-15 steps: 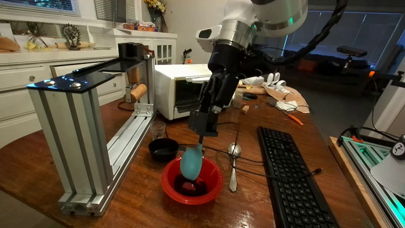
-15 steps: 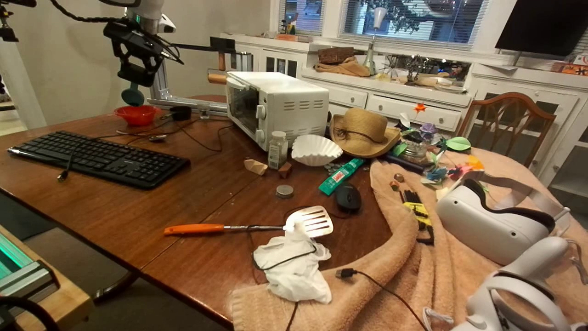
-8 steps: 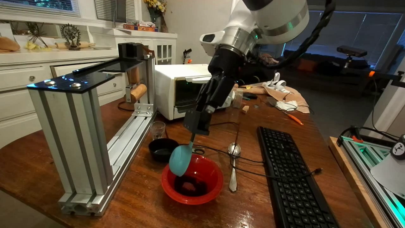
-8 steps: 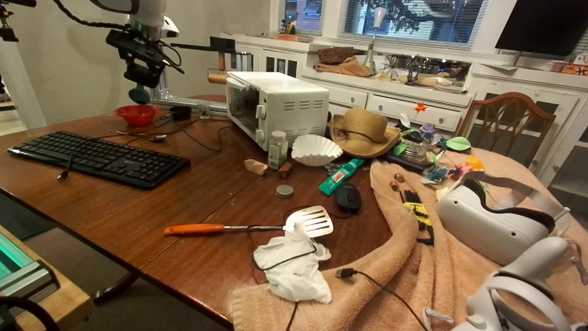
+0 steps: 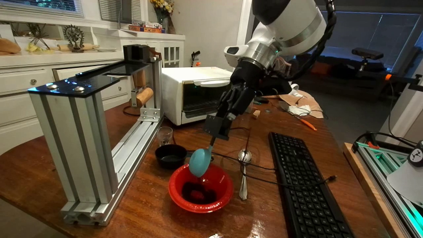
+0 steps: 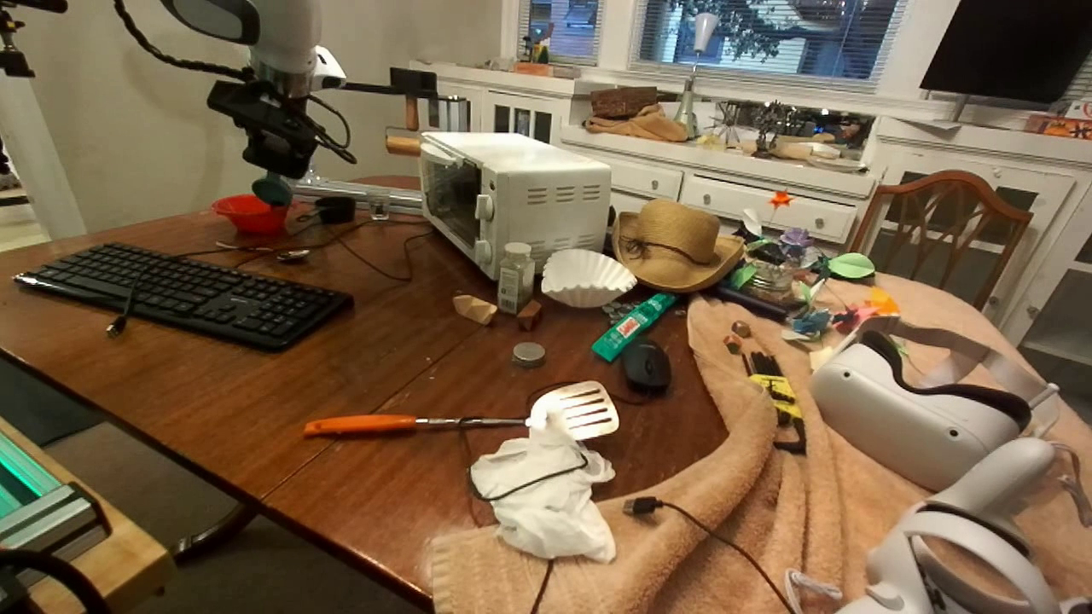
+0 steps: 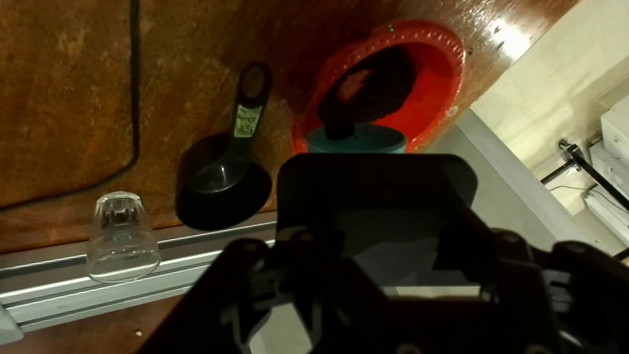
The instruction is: Pick up the blue scooper from the rack on the left and use it to stir the contents of the red bowl
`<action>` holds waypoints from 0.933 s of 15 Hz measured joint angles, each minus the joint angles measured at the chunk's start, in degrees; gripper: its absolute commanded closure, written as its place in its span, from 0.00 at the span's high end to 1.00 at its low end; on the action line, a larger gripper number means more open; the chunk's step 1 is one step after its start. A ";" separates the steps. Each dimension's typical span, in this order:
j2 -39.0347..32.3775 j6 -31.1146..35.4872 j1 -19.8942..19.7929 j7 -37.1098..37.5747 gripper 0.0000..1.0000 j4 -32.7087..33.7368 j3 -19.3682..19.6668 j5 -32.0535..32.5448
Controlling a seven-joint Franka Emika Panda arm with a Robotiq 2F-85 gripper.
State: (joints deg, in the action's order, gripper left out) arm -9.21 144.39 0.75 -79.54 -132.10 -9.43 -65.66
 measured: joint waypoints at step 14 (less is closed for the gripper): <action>3.79 -2.15 2.30 -9.08 0.35 -3.61 1.15 -4.36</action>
State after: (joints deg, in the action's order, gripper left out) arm -5.42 142.24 3.05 -88.62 -135.71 -8.28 -70.02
